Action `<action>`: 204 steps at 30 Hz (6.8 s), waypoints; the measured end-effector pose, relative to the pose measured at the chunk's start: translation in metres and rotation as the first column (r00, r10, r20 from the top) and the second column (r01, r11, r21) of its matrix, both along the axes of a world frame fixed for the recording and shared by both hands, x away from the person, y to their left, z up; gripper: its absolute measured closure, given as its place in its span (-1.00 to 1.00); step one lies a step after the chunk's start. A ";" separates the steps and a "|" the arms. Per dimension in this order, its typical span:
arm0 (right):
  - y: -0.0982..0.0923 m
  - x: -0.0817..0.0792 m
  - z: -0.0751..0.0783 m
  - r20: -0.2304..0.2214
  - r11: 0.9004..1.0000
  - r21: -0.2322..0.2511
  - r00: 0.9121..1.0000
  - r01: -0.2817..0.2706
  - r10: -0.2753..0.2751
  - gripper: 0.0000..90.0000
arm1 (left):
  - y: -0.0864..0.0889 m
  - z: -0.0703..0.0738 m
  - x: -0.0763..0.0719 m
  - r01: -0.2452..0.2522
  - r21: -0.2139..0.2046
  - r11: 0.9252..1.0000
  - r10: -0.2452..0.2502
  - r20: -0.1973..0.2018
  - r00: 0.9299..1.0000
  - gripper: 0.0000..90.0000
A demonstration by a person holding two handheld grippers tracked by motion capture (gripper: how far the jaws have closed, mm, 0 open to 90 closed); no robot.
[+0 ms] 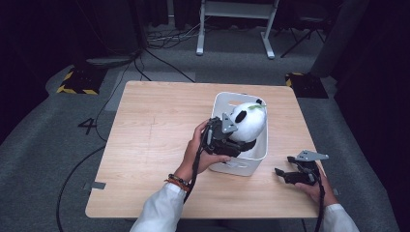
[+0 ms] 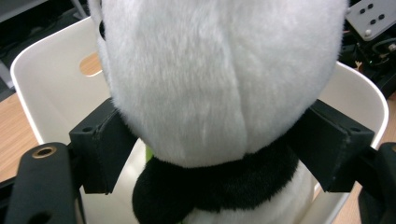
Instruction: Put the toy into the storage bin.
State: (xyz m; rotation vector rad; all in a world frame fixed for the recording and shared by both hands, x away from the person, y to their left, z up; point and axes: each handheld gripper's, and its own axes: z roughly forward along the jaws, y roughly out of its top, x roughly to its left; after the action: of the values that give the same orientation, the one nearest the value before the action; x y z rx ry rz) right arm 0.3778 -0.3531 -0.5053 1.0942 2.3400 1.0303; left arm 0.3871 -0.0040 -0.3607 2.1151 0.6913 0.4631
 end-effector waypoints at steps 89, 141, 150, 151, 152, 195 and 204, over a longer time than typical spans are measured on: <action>0.000 0.000 0.000 -0.002 1.000 0.001 1.000 0.005 -0.005 -0.58 | 0.119 -0.024 -0.029 -0.177 0.034 0.984 0.173 0.096 0.980 -0.61; 0.000 0.000 0.000 -0.002 1.000 0.001 1.000 0.005 -0.005 -0.58 | 0.174 -0.109 -0.036 -0.270 0.208 0.940 0.285 -0.044 0.958 -0.60; 0.000 0.000 0.000 -0.002 1.000 0.001 1.000 0.005 -0.005 -0.58 | 0.180 -0.121 -0.041 -0.269 0.196 0.943 0.290 -0.086 0.953 -0.60; 0.000 0.000 0.000 -0.002 1.000 0.001 1.000 0.005 -0.005 -0.58 | 0.181 -0.123 -0.041 -0.269 0.190 0.944 0.290 -0.093 0.952 -0.60; 0.000 0.000 0.000 -0.002 1.000 0.001 1.000 0.005 -0.005 -0.58 | 0.182 -0.124 -0.041 -0.272 0.188 0.944 0.294 -0.096 0.951 -0.60; 0.000 0.000 0.000 -0.002 1.000 0.001 1.000 0.004 -0.004 -0.58 | 0.210 -0.146 -0.061 -0.340 0.082 0.937 0.349 -0.201 0.915 -0.66; 0.000 -0.001 0.000 -0.002 1.000 0.000 1.000 0.005 -0.005 -0.58 | 0.210 -0.146 -0.061 -0.340 0.082 0.937 0.349 -0.201 0.915 -0.66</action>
State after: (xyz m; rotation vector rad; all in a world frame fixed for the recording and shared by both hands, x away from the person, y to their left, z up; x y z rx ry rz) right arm 0.3772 -0.3529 -0.5053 1.1013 2.3369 1.0285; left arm 0.3260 0.2060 -0.5063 2.1087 1.2011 0.4474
